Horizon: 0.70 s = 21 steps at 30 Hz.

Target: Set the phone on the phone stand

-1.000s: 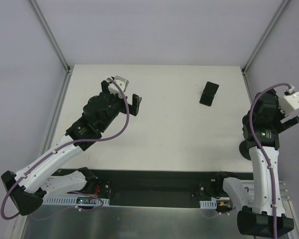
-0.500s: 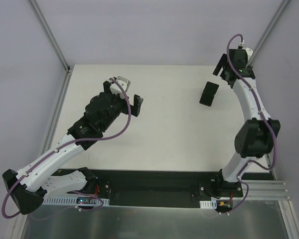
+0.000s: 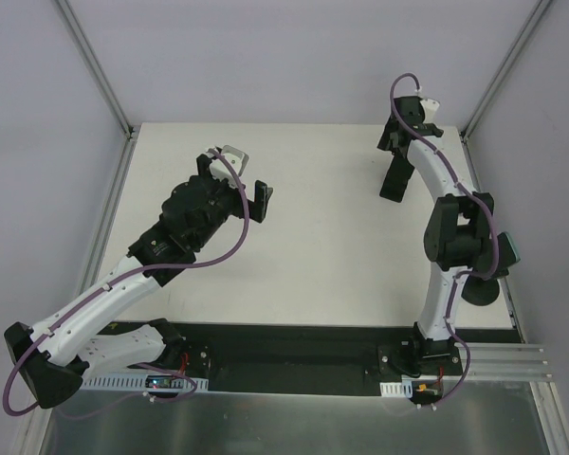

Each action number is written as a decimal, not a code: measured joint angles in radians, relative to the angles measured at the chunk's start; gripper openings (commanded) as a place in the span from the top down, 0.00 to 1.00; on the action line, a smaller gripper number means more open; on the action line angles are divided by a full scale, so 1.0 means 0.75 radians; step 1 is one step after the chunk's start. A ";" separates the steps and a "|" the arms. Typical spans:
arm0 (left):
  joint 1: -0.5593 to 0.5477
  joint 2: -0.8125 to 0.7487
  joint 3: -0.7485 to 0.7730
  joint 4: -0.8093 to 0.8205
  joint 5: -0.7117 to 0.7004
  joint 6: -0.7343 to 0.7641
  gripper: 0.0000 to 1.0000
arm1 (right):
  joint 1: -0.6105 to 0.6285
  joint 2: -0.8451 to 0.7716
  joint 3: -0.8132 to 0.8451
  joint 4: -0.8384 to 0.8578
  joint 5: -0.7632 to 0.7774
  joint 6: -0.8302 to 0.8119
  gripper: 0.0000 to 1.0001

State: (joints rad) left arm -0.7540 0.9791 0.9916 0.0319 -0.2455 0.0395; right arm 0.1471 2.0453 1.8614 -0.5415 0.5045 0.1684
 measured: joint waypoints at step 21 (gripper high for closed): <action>0.000 -0.001 0.000 0.000 0.002 0.000 0.01 | -0.077 0.185 0.196 -0.103 -0.130 -0.010 0.12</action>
State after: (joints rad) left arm -0.7540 0.9783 0.9916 0.0319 -0.2440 0.0395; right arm 0.0891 2.1841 2.0083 -0.6186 0.4068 0.1608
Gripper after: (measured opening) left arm 0.991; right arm 0.932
